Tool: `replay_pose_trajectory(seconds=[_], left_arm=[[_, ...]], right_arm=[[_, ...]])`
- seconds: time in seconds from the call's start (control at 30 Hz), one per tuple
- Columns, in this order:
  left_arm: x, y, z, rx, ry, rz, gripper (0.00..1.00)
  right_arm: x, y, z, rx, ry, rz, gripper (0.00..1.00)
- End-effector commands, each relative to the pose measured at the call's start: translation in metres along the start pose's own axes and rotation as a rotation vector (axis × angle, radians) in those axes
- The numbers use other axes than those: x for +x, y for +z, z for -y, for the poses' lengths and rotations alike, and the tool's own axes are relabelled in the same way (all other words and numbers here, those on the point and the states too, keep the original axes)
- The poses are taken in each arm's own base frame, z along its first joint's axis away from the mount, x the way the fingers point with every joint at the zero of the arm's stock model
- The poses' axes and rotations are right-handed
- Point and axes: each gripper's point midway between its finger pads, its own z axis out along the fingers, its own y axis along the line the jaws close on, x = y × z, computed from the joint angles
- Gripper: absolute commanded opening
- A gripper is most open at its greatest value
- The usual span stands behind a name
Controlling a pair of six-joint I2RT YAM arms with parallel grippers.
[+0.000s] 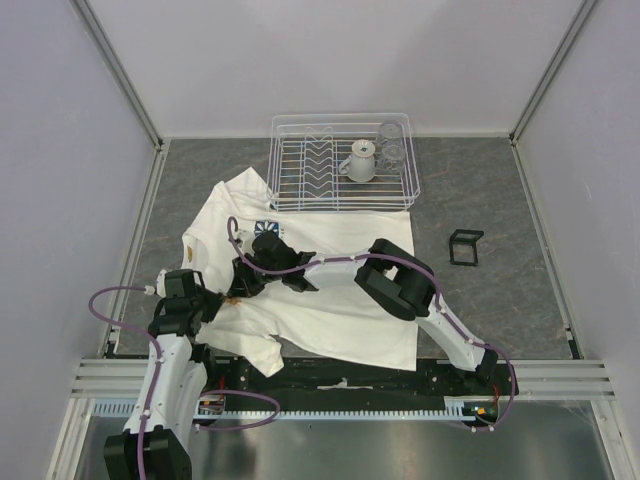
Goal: Remove the brooch from the garment
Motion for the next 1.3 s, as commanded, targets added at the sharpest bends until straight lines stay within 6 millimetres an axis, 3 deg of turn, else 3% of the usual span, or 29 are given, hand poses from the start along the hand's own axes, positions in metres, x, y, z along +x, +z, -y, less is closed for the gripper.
replay_pose_trajectory(seconds=[0.0, 0.33, 0.87, 1.03, 1.27], left_arm=[[-0.009, -0.003, 0.004, -0.007, -0.016, 0.033, 0.02], [-0.008, -0.005, 0.002, -0.041, -0.032, 0.014, 0.02], [-0.021, -0.009, 0.017, -0.037, -0.031, 0.031, 0.02], [-0.025, -0.01, 0.02, -0.039, -0.029, 0.043, 0.02], [-0.022, -0.011, 0.021, -0.036, -0.037, 0.027, 0.02]], right_arm=[[0.003, 0.006, 0.001, -0.003, -0.034, 0.003, 0.11], [0.024, 0.014, 0.009, 0.069, -0.108, -0.058, 0.09], [0.067, -0.001, 0.063, 0.263, -0.17, -0.1, 0.0], [0.062, -0.021, 0.069, 0.297, -0.275, -0.051, 0.0], [0.06, -0.021, 0.068, 0.273, -0.316, -0.009, 0.0]])
